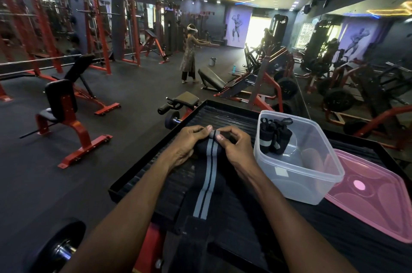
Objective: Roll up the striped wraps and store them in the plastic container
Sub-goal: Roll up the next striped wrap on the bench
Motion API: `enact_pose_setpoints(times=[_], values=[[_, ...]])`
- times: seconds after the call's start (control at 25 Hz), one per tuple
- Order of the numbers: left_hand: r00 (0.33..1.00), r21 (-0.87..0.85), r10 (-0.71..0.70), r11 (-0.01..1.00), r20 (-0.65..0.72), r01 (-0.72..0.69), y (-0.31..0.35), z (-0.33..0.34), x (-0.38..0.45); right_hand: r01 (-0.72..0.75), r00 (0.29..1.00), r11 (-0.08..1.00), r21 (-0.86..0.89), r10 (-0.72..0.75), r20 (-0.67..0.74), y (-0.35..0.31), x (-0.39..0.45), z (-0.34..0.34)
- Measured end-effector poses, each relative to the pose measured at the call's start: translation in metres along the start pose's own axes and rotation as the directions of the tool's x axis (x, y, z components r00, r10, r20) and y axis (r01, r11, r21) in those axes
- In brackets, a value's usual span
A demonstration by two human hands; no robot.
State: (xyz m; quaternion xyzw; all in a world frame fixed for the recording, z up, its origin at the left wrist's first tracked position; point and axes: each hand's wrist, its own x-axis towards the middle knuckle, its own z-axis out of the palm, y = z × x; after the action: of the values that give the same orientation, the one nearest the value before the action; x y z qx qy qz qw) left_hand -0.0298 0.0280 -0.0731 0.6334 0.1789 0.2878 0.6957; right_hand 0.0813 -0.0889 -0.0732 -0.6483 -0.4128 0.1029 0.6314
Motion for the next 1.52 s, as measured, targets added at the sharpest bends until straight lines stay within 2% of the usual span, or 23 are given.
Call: enact_pose_setpoints(times=[0.12, 0.2, 0.32, 0.44, 0.52, 0.68, 0.8, 0.92, 1.04, 1.16, 1.28, 1.36, 1.52], values=[[0.997, 0.122, 0.070, 0.990, -0.016, -0.067, 0.000, -0.004, 0.000, -0.058, 0.998, 0.996, 0.066, 0.056, 0.028, 0.000, -0.001, 0.001], [0.993, 0.145, 0.115, 0.983, -0.022, -0.111, 0.002, -0.004, -0.001, -0.105, 0.993, 0.992, 0.065, 0.102, 0.053, -0.002, -0.001, 0.001], [0.993, 0.092, 0.118, 0.989, -0.019, -0.116, 0.002, -0.001, -0.001, -0.039, 0.999, 0.999, -0.015, 0.040, 0.035, -0.001, 0.001, 0.000], [0.999, 0.028, 0.032, 0.999, 0.025, -0.032, 0.000, 0.000, -0.003, 0.034, 0.999, 0.999, -0.027, -0.033, 0.023, -0.003, -0.001, 0.000], [0.999, 0.104, 0.024, 0.994, 0.036, -0.027, -0.002, -0.003, -0.003, 0.038, 0.999, 0.999, 0.007, -0.038, 0.018, -0.001, -0.001, 0.002], [0.995, 0.225, 0.090, 0.971, -0.031, -0.081, -0.003, -0.006, 0.000, -0.052, 0.998, 0.998, 0.035, 0.051, 0.033, -0.001, 0.000, 0.004], [0.997, 0.204, 0.078, 0.976, 0.012, -0.079, -0.006, -0.007, 0.001, 0.019, 1.000, 0.999, -0.051, -0.018, 0.020, 0.001, 0.001, 0.004], [0.995, 0.209, 0.097, 0.973, -0.010, -0.093, -0.006, -0.005, 0.000, 0.052, 0.999, 0.998, -0.043, -0.051, 0.003, 0.002, 0.001, 0.005], [0.983, 0.319, 0.176, 0.935, -0.047, -0.152, -0.006, -0.003, 0.001, 0.008, 1.000, 1.000, -0.030, -0.007, 0.031, 0.005, 0.002, 0.007], [0.977, 0.299, 0.210, 0.936, -0.047, -0.186, -0.008, -0.005, 0.001, -0.057, 0.996, 0.994, -0.088, 0.062, 0.056, 0.008, 0.003, 0.007], [0.987, 0.261, 0.156, 0.955, -0.034, -0.142, -0.008, -0.005, 0.004, -0.014, 0.999, 0.994, -0.111, 0.018, 0.031, 0.006, 0.004, 0.004], [0.993, 0.306, 0.105, 0.948, -0.049, -0.085, -0.006, -0.006, 0.005, 0.002, 1.000, 0.996, -0.090, 0.000, 0.022, 0.003, 0.002, 0.003], [0.991, 0.333, 0.129, 0.937, -0.042, -0.108, -0.006, -0.010, 0.004, -0.074, 0.996, 0.997, 0.004, 0.073, 0.052, 0.002, 0.000, 0.004]])
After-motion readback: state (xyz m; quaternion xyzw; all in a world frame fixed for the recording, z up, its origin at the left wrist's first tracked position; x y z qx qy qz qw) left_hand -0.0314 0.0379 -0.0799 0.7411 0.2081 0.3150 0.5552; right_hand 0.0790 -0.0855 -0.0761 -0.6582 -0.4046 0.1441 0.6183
